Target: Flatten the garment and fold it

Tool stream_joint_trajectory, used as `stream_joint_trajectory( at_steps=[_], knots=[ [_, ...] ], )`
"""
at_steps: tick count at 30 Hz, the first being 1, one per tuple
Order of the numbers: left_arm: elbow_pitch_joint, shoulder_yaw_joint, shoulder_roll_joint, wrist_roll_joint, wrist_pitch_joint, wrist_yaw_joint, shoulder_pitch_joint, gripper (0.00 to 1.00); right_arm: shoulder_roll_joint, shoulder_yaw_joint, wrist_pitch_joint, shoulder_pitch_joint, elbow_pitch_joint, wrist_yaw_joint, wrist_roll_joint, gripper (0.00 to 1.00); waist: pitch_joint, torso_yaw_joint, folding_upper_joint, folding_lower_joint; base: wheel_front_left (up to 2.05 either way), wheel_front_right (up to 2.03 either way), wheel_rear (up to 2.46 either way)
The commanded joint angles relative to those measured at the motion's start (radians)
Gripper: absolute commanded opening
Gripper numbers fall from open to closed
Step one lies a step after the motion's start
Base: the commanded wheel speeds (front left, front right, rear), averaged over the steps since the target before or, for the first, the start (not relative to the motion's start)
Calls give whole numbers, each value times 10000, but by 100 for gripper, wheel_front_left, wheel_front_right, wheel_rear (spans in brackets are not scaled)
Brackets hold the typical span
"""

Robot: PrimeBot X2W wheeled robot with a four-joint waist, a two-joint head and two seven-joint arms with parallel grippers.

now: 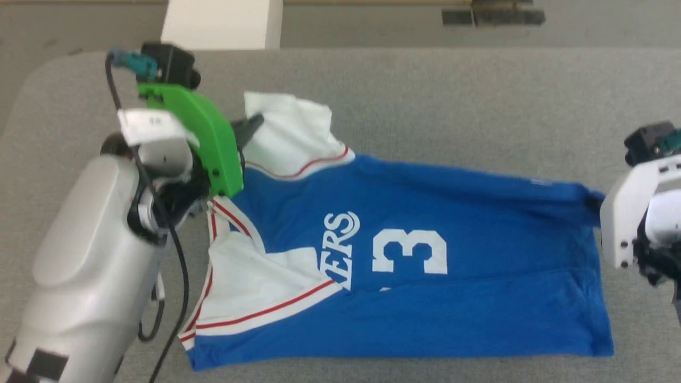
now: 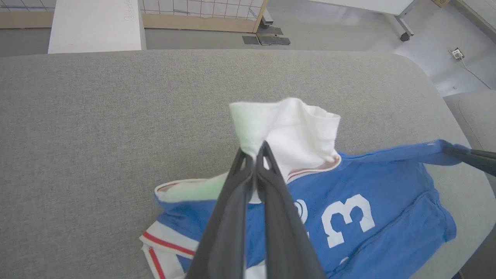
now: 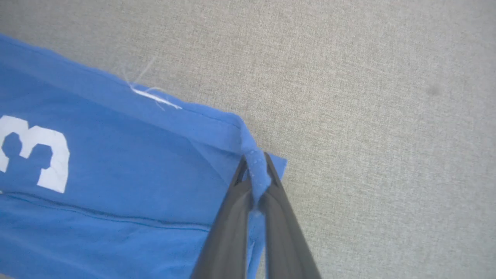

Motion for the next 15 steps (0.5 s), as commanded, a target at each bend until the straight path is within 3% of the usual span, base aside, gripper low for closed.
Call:
stream_joint_trajectory(
  at_steps=[1,11,15],
  knots=[
    [-250,71,131,-185,-57,135,456,0,82,-76,-93,300,-17,-13,47,0,-970,172,0,1,0,0,0],
    [-2325,704,749,-673,-501,1228,3799,0,378,-516,-250,1910,-238,-13,79,0,-1396,141,0,1,0,0,0],
    [-2657,871,720,-946,-742,1568,5094,0,485,-507,-256,2265,-312,-13,49,0,-1276,108,0,1,0,0,0]
  ],
)
